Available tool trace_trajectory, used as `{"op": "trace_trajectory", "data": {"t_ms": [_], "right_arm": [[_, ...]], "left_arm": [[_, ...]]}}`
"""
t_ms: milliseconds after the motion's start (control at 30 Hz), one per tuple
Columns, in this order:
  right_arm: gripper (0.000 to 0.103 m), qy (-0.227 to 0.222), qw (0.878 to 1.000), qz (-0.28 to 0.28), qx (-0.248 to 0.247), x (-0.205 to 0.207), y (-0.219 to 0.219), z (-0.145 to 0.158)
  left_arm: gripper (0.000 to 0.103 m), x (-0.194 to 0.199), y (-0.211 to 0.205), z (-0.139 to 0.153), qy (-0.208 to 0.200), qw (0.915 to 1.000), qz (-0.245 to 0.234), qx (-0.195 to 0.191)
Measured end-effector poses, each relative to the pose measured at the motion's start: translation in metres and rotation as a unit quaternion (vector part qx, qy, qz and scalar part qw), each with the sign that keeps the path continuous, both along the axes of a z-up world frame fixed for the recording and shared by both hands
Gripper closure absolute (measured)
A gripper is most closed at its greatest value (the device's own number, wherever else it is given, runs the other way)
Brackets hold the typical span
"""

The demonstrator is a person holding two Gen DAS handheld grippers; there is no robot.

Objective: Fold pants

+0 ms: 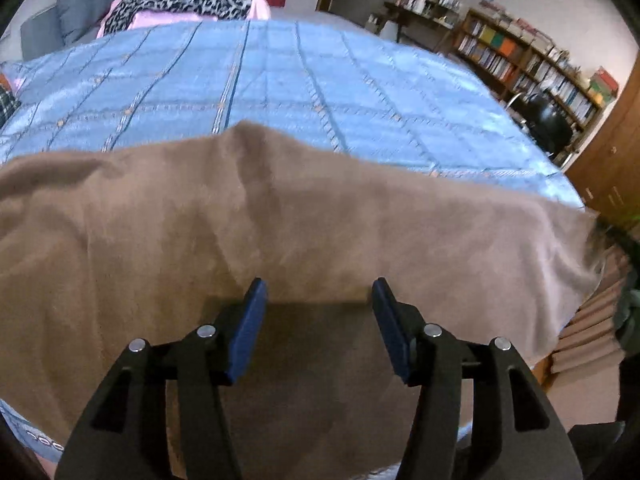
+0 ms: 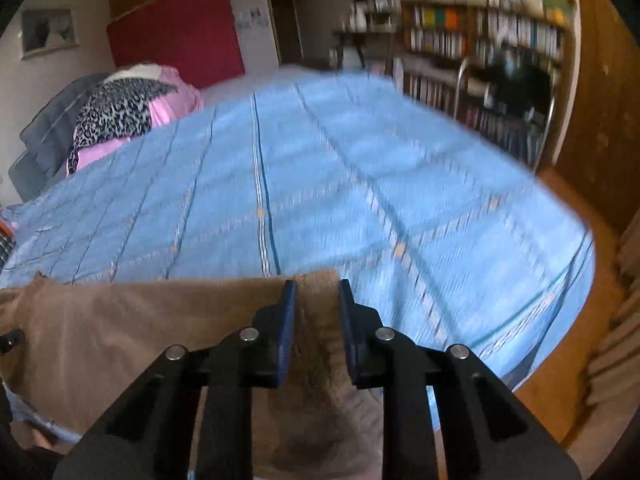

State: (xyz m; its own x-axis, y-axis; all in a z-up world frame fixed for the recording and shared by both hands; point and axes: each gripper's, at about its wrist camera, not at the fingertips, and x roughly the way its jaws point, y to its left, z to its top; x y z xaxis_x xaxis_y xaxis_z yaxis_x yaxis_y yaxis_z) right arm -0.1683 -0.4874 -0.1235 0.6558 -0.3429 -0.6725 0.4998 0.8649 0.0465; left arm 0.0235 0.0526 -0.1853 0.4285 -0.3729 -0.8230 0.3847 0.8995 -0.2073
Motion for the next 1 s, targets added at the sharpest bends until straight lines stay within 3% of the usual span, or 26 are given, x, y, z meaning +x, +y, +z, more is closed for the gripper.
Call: {"op": "trace_trajectory", "data": {"t_ms": [100, 300, 367, 433, 500, 567, 633, 767, 1000], "right_arm": [[0.082, 0.016, 1.0, -0.001, -0.013, 0.012, -0.003, -0.011], [0.08, 0.087, 0.995, 0.004, -0.041, 0.034, 0.001, -0.062], [0.073, 0.091, 0.994, 0.0, -0.054, 0.034, 0.005, -0.058], [0.057, 0.078, 0.996, -0.005, -0.049, 0.028, 0.008, -0.045], [0.048, 0.061, 0.996, -0.013, -0.065, 0.023, 0.016, -0.031], [0.045, 0.045, 0.995, -0.02, -0.084, 0.019, 0.027, -0.017], [0.045, 0.029, 0.995, -0.022, -0.097, 0.017, 0.042, -0.003], [0.045, 0.006, 0.998, 0.003, -0.056, 0.023, 0.069, 0.005], [0.045, 0.025, 0.997, 0.075, -0.008, 0.053, 0.124, -0.018]], "left_arm": [[0.047, 0.0, 0.002, -0.011, 0.003, 1.0, 0.006, -0.001], [0.046, -0.001, 0.001, -0.011, 0.001, 1.0, 0.005, 0.003], [0.046, -0.001, 0.006, -0.005, 0.005, 1.0, 0.008, 0.001], [0.041, -0.002, 0.015, 0.004, -0.002, 0.9998, 0.018, 0.003], [0.037, 0.0, 0.035, 0.014, -0.017, 0.9989, 0.043, 0.0], [0.037, 0.002, 0.054, 0.021, -0.025, 0.9972, 0.07, -0.001], [0.037, 0.005, 0.078, 0.027, -0.031, 0.9943, 0.102, -0.003], [0.037, 0.015, 0.128, 0.039, -0.056, 0.9834, 0.172, 0.016], [0.037, 0.065, 0.202, 0.035, -0.059, 0.9599, 0.261, 0.084]]}}
